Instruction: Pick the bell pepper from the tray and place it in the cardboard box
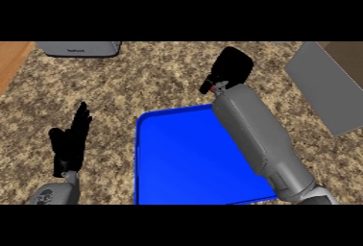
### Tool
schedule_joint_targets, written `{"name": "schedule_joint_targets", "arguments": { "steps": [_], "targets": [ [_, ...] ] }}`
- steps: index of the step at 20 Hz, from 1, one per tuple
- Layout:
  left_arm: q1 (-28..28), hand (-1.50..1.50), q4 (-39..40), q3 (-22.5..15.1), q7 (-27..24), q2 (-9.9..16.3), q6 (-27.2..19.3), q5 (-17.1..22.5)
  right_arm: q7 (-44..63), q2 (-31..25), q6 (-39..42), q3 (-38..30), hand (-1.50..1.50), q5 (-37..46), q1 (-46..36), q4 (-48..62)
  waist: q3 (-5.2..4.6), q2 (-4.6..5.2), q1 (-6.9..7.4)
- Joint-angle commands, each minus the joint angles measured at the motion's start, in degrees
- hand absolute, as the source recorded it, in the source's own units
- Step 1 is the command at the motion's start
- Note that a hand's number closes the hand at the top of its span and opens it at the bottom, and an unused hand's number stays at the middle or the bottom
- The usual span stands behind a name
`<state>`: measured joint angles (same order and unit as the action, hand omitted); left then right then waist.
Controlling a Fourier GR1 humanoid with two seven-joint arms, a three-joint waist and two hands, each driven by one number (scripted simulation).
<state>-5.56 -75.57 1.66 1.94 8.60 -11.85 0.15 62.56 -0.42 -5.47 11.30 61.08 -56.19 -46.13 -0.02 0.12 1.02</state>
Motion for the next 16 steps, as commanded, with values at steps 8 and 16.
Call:
{"name": "schedule_joint_targets", "arguments": {
  "steps": [8,16],
  "targets": [
    [0.98,0.0,0.69,1.63,-1.55,0.8,0.8,0.59,11.94,-4.04,5.24,-4.1,1.5,8.27,-11.27,-7.11,-0.03,-0.41,-1.03],
    [1.76,0.0,-1.39,0.89,0.7,-0.12,-0.28,-0.2,6.41,-13.31,11.45,-7.52,1.5,11.12,-8.13,-13.38,0.01,-0.44,-1.48]
  ]
}}
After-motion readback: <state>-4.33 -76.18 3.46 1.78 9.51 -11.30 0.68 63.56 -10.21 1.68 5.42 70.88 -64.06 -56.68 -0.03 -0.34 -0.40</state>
